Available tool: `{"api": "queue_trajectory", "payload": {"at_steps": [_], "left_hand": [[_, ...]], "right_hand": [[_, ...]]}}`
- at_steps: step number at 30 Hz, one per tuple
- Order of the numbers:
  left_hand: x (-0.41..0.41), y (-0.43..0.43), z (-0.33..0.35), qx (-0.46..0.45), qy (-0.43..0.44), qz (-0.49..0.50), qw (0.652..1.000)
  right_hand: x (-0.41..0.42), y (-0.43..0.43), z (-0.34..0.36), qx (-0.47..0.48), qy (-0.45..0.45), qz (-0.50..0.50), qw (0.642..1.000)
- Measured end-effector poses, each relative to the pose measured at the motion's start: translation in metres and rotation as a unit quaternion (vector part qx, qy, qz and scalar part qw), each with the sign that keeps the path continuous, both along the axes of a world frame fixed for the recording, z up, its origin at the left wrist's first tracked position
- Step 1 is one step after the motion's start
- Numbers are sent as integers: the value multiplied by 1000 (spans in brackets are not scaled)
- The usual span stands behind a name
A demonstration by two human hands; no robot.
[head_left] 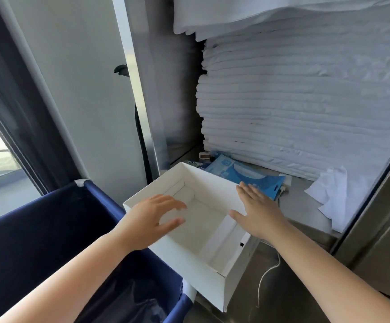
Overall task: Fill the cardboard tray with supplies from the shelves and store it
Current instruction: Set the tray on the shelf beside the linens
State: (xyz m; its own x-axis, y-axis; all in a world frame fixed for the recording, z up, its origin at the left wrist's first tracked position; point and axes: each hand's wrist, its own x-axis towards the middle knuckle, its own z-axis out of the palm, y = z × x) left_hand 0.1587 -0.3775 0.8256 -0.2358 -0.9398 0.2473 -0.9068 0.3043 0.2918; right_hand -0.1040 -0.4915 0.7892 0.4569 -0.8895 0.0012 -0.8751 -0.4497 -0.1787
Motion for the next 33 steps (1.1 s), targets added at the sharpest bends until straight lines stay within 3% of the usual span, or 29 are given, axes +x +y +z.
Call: {"api": "queue_trajectory", "payload": {"at_steps": [8,22,29,31,33], "left_hand": [[4,-55,-6,40,-75,118,989],[30,-136,-18,120,-125,61,983],[52,-169,-21,112,-56,10,992],[56,-172,-22,130,20,-5,991],[58,-173,-25,187,152,-27,970]], "right_hand": [[-5,-6,-5,-25,-47,21,998],[-10,-9,-1,-25,-82,23,996],[-13,-17,6,5,-72,13,997],[-13,-18,7,4,-64,7,998],[-10,-17,8,2,-56,-4,998]]}}
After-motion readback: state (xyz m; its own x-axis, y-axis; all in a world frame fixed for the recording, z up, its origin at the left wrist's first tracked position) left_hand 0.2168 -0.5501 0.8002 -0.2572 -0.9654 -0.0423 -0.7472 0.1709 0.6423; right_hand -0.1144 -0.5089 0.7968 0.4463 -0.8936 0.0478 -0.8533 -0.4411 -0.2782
